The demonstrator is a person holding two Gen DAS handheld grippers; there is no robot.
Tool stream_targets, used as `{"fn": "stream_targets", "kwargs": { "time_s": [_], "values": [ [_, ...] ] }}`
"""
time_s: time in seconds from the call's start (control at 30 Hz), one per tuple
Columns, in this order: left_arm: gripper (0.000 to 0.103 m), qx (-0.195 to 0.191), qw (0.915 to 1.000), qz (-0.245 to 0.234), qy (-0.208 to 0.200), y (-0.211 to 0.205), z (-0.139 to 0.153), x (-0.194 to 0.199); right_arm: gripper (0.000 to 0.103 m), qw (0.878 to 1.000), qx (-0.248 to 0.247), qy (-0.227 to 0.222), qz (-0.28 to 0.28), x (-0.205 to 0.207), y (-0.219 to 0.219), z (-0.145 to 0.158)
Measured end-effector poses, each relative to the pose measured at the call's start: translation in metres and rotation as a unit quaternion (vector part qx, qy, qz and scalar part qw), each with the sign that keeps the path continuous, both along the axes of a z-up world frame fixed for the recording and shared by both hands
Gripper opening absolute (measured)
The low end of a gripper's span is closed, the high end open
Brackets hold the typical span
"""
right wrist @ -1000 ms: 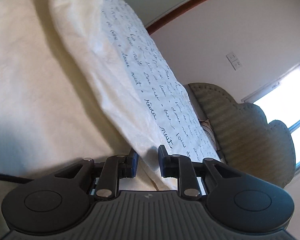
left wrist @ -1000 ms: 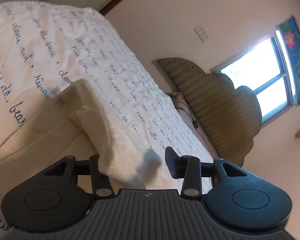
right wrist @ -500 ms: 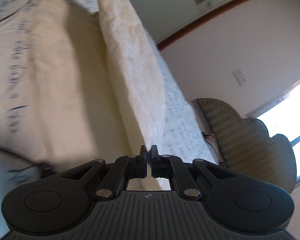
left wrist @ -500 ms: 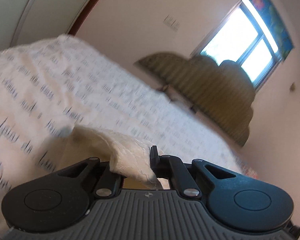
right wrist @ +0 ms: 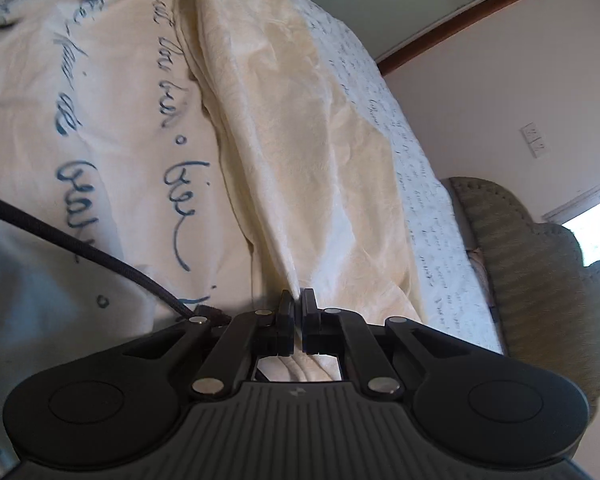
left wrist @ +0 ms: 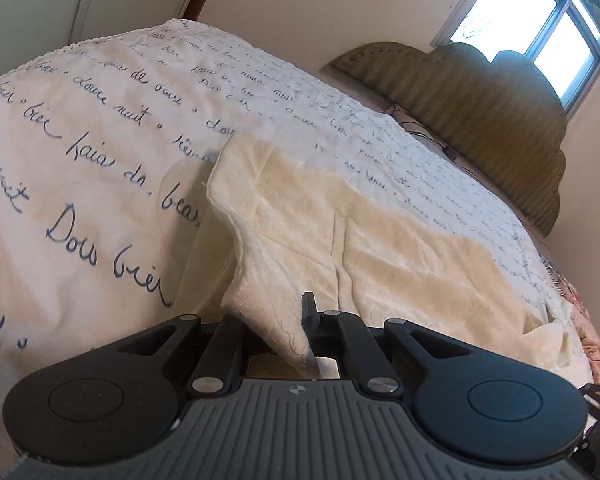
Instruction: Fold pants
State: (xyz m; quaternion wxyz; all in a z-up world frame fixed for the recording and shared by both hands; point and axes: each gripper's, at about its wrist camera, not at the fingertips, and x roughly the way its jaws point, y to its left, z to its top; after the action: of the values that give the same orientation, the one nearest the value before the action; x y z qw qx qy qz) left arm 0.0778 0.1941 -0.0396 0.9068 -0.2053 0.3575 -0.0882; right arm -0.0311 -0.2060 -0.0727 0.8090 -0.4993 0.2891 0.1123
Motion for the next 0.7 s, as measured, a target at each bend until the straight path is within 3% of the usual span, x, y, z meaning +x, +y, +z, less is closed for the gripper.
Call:
{"fn": "stream_targets", "kwargs": {
  "time_s": [0.03,0.1,0.2,0.3,0.4,0.47,0.53,0.63,0.7],
  "values": [
    [0.007,0.004,0.9999,0.001,-0.01,-0.001,0.003,-0.004,0.003,1.0,-0.01,-0.009,-0.006,0.0,0.002,0.001],
    [0.01,0.02,0.9996,0.0,-0.02,-0.003,0.008,-0.006,0.003,1.0,-0.005,0.013,-0.01,-0.003,0.004,0.004],
    [0.021,0.013,0.9999,0.003,0.01,0.001,0.005,-0.001,0.003,1.0,-0.004,0.028,-0.005,-0.005,0.003,-0.002],
    [0.029,0.011,0.9997,0.017,0.015,0.004,0.017,-0.006,0.004,0.999,0.032,0.021,-0.018,-0.006,-0.004,0.005],
    [0.045,0.075,0.9951,0.064,-0.007,0.005,0.039,-0.02,0.008,0.994,0.094,0.04,-0.024,-0.016,-0.021,0.026],
    [0.048,0.127,0.9858,0.104,-0.033,0.004,0.056,-0.029,0.009,0.983,0.167,0.051,-0.049,-0.023,-0.044,0.048],
    [0.048,0.168,0.9764,0.121,-0.062,-0.006,0.073,-0.032,0.009,0.97,0.228,0.033,-0.082,-0.026,-0.073,0.064],
    [0.054,0.171,0.9804,0.048,-0.086,-0.042,0.089,-0.019,0.009,0.939,0.283,-0.02,-0.195,-0.022,-0.126,0.073],
    [0.059,0.158,0.9826,-0.023,-0.095,-0.08,0.089,-0.007,0.009,0.91,0.291,-0.046,-0.292,-0.016,-0.162,0.065]
  ]
}}
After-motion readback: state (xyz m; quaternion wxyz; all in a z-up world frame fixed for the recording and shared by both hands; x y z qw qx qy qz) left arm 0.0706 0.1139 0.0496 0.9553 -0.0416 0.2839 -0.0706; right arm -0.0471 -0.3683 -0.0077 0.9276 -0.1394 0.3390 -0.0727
